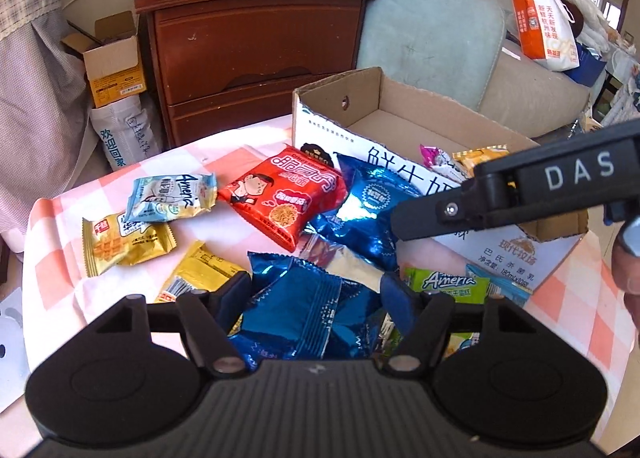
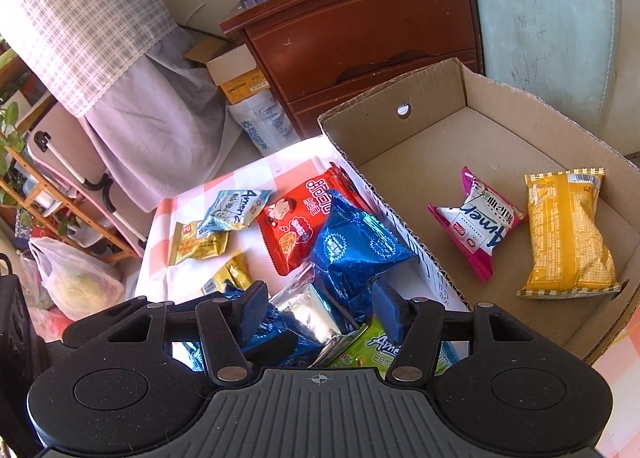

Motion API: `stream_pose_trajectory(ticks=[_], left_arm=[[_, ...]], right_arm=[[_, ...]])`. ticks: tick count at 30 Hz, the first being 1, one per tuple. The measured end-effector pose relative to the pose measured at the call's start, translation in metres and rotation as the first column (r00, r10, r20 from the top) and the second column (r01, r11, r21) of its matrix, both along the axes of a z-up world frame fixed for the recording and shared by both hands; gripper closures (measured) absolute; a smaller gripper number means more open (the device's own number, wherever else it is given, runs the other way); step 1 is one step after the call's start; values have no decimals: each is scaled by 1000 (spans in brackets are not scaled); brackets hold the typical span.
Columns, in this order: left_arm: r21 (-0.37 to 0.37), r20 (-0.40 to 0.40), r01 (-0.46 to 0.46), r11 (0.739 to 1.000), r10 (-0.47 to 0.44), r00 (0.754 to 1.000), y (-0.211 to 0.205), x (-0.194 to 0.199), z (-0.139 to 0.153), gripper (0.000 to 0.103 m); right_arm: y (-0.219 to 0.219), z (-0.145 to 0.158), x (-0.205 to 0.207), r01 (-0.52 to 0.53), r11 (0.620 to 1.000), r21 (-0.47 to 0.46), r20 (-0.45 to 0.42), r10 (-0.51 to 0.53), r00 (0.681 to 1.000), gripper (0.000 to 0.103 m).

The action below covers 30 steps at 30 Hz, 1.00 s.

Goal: Organize snacks
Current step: 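Grasp a blue foil bag with the right tool while the left tool grasps another blue bag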

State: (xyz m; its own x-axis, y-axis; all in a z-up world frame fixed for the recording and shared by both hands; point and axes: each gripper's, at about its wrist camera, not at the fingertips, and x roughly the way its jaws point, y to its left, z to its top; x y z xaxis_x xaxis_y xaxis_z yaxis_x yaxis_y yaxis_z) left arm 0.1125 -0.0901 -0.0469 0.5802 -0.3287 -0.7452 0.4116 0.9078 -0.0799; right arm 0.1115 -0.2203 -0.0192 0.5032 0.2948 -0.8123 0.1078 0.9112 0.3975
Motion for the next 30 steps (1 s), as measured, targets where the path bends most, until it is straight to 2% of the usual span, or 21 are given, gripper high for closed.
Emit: stream_pose_trajectory(ticks=[7, 16, 21, 27, 29, 30], left_arm=[[-23, -18, -131, 991, 131, 991, 33, 8, 6, 33], [-15, 12, -207, 978, 207, 978, 61, 10, 15, 33], [-15, 25, -224, 975, 224, 974, 70, 9, 18, 33], [-8, 19, -244, 970, 244, 969, 78, 8, 18, 33], [-6, 15, -248, 969, 248, 969, 80, 8, 18, 33], [-2, 13, -250, 968, 250, 968, 80, 8, 17, 33]], right_arm=[[18, -17, 10, 57, 998, -18, -55, -58, 997, 45], [31, -37, 25, 251, 966, -63, -71, -256, 964, 35], [33, -49, 32, 342, 937, -70, -74, -347, 935, 34], [37, -63, 40, 369, 921, -126, -66, -379, 923, 35], [38, -68, 42, 365, 922, -127, -65, -375, 925, 39], [38, -69, 43, 362, 924, -122, -65, -372, 926, 45]])
